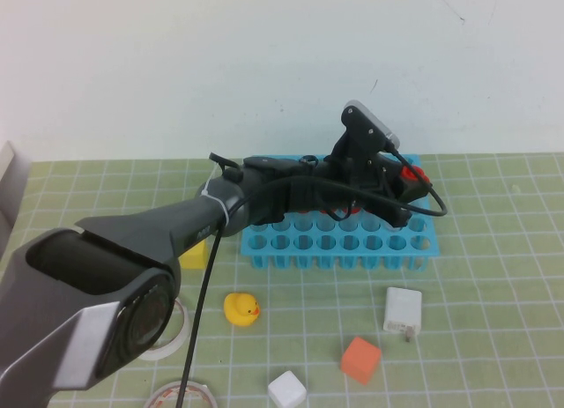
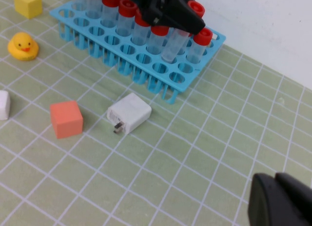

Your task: Place the test tubes

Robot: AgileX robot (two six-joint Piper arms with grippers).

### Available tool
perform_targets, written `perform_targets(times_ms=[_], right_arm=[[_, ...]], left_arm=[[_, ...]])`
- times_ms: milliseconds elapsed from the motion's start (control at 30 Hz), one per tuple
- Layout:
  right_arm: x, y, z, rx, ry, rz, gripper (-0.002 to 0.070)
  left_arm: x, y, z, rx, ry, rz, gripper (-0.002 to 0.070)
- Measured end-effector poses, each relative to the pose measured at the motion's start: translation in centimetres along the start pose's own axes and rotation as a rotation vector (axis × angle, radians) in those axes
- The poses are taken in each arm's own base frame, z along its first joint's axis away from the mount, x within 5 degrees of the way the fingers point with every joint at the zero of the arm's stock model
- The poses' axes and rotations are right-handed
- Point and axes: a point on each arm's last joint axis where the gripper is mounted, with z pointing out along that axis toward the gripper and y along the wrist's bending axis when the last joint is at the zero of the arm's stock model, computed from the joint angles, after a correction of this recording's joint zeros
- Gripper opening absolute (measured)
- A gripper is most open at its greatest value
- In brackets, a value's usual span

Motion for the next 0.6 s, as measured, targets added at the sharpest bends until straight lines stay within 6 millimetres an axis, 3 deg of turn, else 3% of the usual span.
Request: perform_targets(times_ms=[600], right_arm=[[0.0, 0.0, 0.0, 0.0, 0.0, 0.0, 0.0001]], left_arm=[[-0.02, 0.44, 0.52, -0.007, -0.004, 0.019, 0.0253]])
